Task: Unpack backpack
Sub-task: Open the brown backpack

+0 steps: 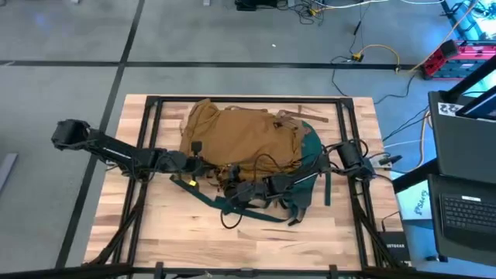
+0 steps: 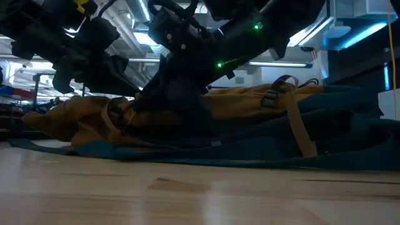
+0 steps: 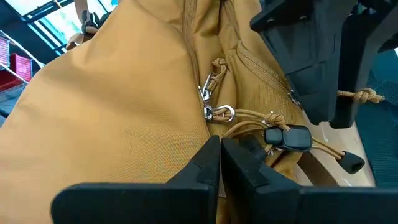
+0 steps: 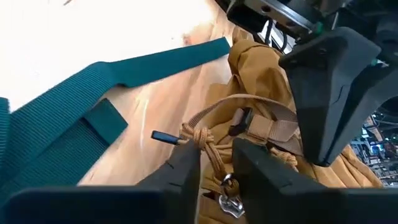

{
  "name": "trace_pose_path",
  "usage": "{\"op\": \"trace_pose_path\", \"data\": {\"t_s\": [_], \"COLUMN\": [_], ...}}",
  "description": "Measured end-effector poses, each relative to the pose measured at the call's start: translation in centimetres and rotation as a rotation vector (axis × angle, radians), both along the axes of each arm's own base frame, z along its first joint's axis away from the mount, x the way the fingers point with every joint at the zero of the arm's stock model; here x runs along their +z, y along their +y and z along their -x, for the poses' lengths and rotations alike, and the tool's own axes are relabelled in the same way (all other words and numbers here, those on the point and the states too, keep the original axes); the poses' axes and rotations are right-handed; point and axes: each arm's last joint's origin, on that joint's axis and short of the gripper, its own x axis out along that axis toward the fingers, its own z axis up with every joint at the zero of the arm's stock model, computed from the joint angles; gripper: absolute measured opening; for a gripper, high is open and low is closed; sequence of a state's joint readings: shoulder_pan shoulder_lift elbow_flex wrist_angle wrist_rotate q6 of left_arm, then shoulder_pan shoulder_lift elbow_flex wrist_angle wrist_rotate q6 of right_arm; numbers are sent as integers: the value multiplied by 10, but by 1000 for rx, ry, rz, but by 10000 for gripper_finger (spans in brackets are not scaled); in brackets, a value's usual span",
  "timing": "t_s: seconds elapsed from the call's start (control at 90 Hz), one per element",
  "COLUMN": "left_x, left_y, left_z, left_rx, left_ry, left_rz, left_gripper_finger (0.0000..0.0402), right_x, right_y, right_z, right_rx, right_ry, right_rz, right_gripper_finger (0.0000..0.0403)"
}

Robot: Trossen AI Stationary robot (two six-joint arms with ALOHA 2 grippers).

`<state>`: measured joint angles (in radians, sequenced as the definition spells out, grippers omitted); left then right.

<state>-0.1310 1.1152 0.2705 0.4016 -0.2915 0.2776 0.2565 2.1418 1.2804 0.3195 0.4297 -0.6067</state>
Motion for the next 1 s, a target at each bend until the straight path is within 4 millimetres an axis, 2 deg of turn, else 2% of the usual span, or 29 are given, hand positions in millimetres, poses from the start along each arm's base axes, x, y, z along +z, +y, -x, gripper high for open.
{"op": "trace_pose_path", "data": {"t_s": [0.167, 0.378, 0.644, 0.844, 1.0], "left_x": [0, 0, 8, 10, 2], "left_y": [0, 0, -11, -22, -23], "left_z": [0, 0, -2, -1, -4], "left_rx": [0, -21, -146, -203, -178], "left_ry": [0, 4, -70, -96, -67], "left_rz": [1, -41, -96, -67, -30], "left_gripper_finger": [0, 0, 25, 82, 125], "right_x": [0, 0, 5, 9, 14], "right_y": [-1, -2, -4, -5, -6], "right_z": [0, 1, 2, 2, 2], "right_rx": [-7, -79, -126, -141, -152], "right_ry": [5, -5, -16, -30, -50], "right_rz": [5, 51, 79, 97, 107], "right_gripper_finger": [7, 5, 2, 1, 1]}}
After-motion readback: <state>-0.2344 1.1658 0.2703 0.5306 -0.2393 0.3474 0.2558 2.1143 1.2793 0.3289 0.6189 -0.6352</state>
